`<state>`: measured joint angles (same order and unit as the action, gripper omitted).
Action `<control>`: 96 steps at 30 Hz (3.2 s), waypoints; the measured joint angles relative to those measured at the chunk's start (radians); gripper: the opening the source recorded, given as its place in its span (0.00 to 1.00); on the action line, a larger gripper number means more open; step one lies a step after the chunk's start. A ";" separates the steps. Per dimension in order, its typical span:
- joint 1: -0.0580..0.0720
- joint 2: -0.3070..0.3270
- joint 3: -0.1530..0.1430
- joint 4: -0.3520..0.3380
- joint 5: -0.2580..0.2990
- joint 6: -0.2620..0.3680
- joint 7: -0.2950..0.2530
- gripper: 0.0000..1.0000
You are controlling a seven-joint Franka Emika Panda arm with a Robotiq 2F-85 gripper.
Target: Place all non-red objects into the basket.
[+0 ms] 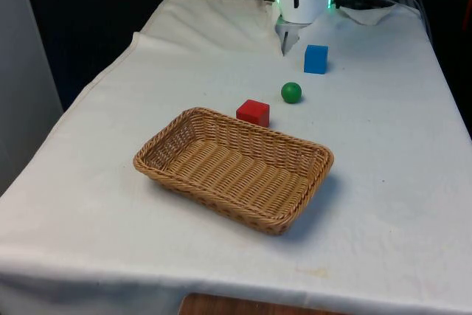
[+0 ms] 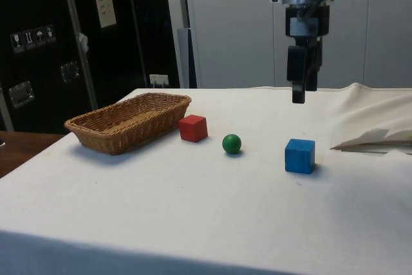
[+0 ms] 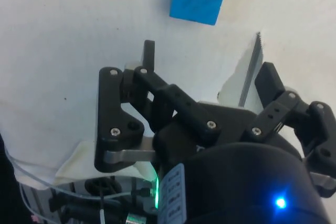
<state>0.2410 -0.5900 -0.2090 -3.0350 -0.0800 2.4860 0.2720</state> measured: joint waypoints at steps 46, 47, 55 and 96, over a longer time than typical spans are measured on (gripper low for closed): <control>0.052 0.278 0.045 0.077 0.058 0.172 0.006 1.00; 0.052 0.297 0.045 0.082 0.058 0.183 0.006 1.00; 0.048 0.415 0.036 0.089 0.058 0.281 -0.001 1.00; 0.056 0.463 -0.029 0.046 0.164 0.366 -0.139 1.00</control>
<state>0.2970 -0.1270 -0.2380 -2.9890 0.0840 2.8520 0.1330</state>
